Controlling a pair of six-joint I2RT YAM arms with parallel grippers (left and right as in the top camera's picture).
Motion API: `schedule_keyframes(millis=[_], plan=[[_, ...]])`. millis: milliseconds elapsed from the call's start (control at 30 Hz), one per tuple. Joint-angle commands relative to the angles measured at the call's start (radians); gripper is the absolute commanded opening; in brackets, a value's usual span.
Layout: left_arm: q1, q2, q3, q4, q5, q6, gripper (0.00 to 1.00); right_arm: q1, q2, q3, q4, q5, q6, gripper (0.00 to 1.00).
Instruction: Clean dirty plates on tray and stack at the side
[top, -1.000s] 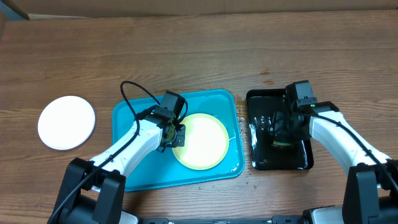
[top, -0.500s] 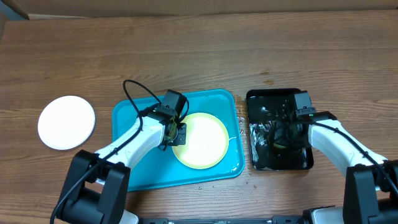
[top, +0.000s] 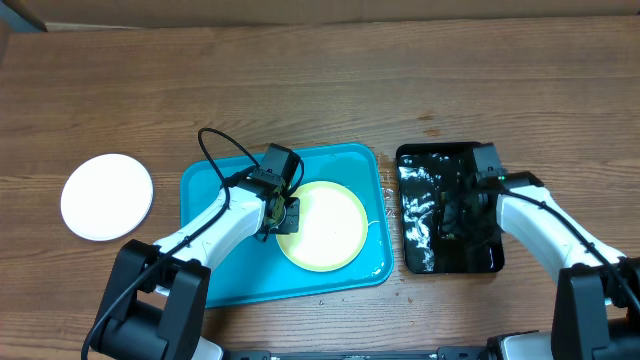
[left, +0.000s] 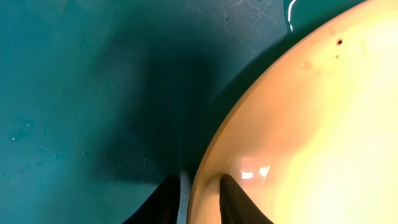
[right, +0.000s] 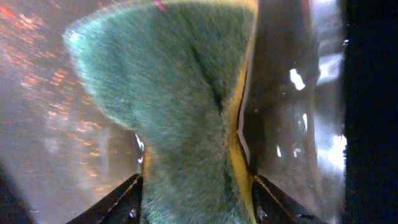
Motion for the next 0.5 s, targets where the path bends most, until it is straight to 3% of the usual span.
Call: schedule_keyframes(millis=[0, 33, 100, 133, 200, 233, 467], plan=[[0.000, 0.029, -0.002, -0.003, -0.006, -0.014, 0.24, -0.001, 0.002, -0.056, 0.044, 0.004, 0.014, 0.20], [0.000, 0.029, -0.002, -0.003, -0.006, -0.014, 0.24, -0.001, 0.002, -0.061, 0.055, 0.004, 0.014, 0.04], [0.000, 0.029, -0.002, -0.002, -0.006, -0.014, 0.24, -0.001, 0.002, -0.056, 0.053, 0.004, 0.011, 0.04], [0.000, 0.029, -0.002, -0.002, -0.006, -0.014, 0.24, -0.002, 0.002, -0.043, 0.039, 0.004, 0.006, 0.13], [0.000, 0.029, -0.002, -0.002, -0.002, -0.014, 0.24, -0.002, 0.002, 0.011, -0.013, 0.004, 0.006, 0.45], [0.000, 0.029, -0.002, 0.000, -0.002, -0.014, 0.25, -0.002, 0.002, 0.045, -0.043, 0.005, 0.006, 0.50], [0.000, 0.030, -0.002, -0.004, -0.003, -0.013, 0.24, -0.002, 0.002, 0.167, -0.083, 0.015, -0.021, 0.63]])
